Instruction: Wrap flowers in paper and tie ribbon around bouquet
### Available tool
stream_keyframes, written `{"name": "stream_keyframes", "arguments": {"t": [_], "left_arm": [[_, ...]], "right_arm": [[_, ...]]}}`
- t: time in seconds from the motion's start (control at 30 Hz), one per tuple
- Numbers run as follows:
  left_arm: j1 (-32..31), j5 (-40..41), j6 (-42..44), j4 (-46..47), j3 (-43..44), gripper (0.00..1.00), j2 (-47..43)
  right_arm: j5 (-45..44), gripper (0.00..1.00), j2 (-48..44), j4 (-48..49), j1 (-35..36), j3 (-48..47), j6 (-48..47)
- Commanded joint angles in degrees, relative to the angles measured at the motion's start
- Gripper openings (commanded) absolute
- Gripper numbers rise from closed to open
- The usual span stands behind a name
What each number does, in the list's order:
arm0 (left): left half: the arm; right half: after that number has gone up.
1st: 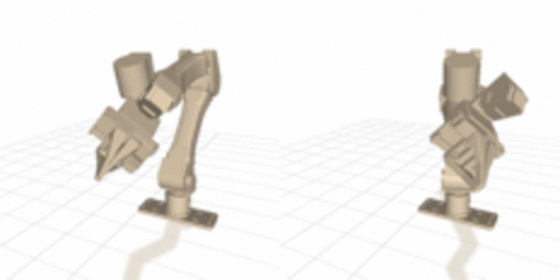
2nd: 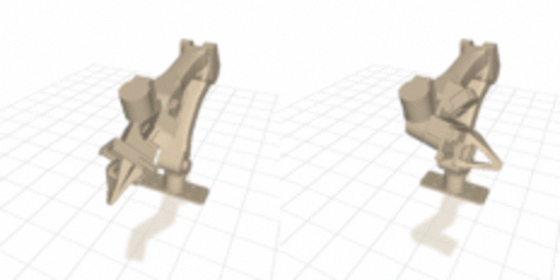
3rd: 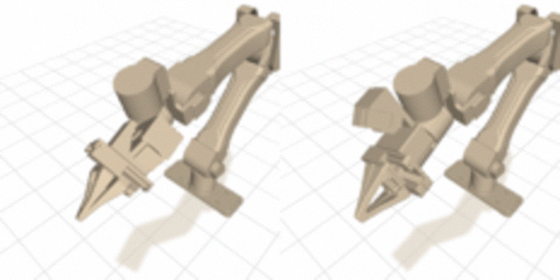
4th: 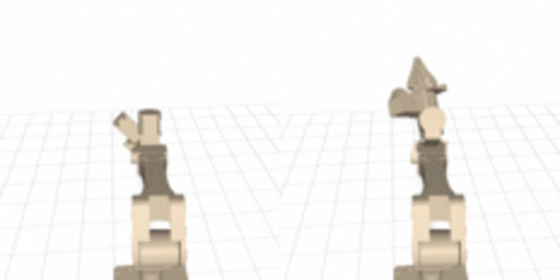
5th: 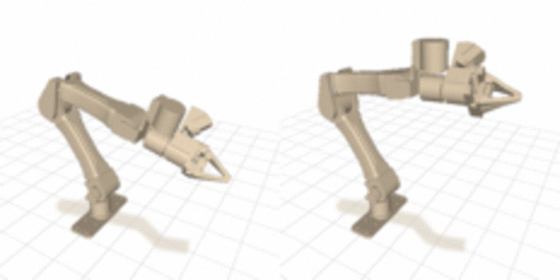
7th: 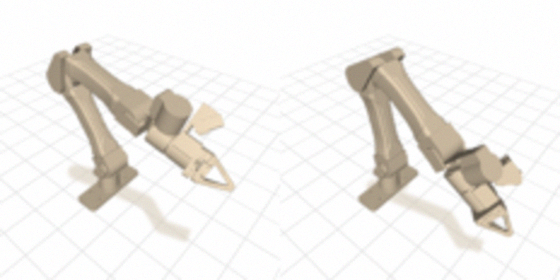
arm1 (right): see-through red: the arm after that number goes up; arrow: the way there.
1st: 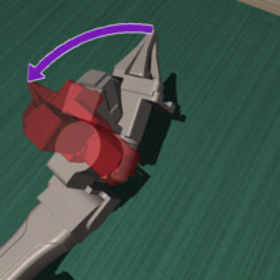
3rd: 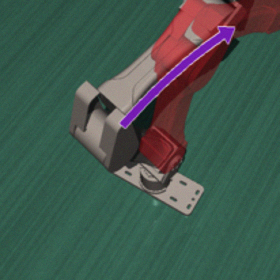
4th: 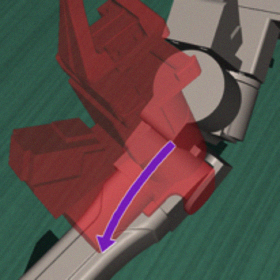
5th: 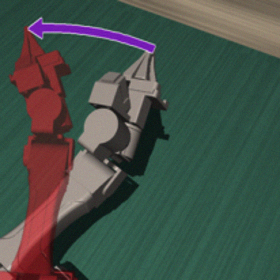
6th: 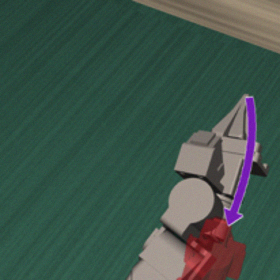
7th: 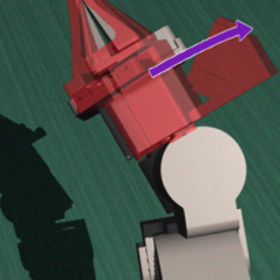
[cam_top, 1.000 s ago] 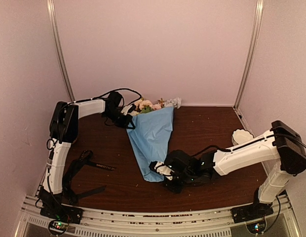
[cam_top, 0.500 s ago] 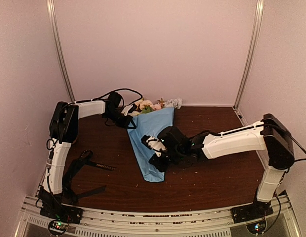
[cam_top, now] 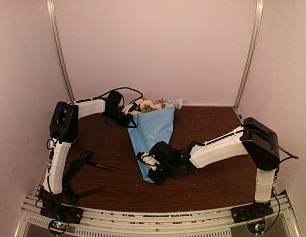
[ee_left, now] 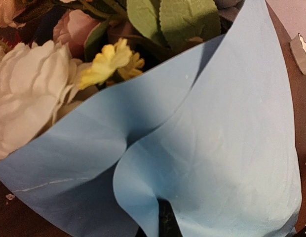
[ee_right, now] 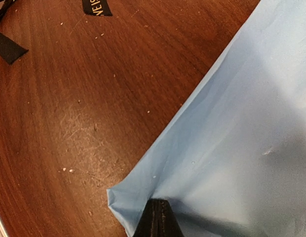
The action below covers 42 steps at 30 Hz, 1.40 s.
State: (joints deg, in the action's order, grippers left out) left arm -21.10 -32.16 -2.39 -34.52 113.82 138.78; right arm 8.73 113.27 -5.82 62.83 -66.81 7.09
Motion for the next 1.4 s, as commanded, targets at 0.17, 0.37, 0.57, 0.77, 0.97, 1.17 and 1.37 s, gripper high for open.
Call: {"name": "stream_keyframes", "arguments": {"t": [0.17, 0.37, 0.57, 0.77, 0.97, 1.17, 1.37], "left_arm": [[0.3, 0.8, 1.4, 2.6, 3.5, 0.0, 0.7], [0.3, -1.0, 1.9, 2.6, 3.2, 0.0, 0.6], [0.2, -1.0, 2.6, 2.6, 2.4, 0.0, 0.2], [0.2, 0.0, 2.4, 2.8, 1.6, 0.0, 0.0], [0.3, 0.2, 2.3, 3.2, -0.1, 0.0, -0.8], [0.2, 0.3, 2.2, 3.1, -0.8, 0.0, -0.7], [0.3, 1.1, 2.6, 3.1, -1.2, 0.0, -0.5]], "right_arm": [[-0.4, 0.02, -7.1, -2.8, 4.0, 8.5, -3.6], [-2.9, 0.04, -12.4, -5.5, 4.1, 9.7, -3.2], [-6.6, 0.2, -24.2, 3.8, -3.1, 16.8, 8.1], [6.5, 0.36, -23.7, 20.8, -19.6, 23.1, 31.9], [16.4, 0.45, -12.1, 32.7, -23.7, 19.0, 43.7], [19.1, 0.57, -5.0, 39.2, -23.7, 16.7, 46.4], [23.3, 0.59, 0.8, 42.7, -23.2, 14.3, 50.3]]}}
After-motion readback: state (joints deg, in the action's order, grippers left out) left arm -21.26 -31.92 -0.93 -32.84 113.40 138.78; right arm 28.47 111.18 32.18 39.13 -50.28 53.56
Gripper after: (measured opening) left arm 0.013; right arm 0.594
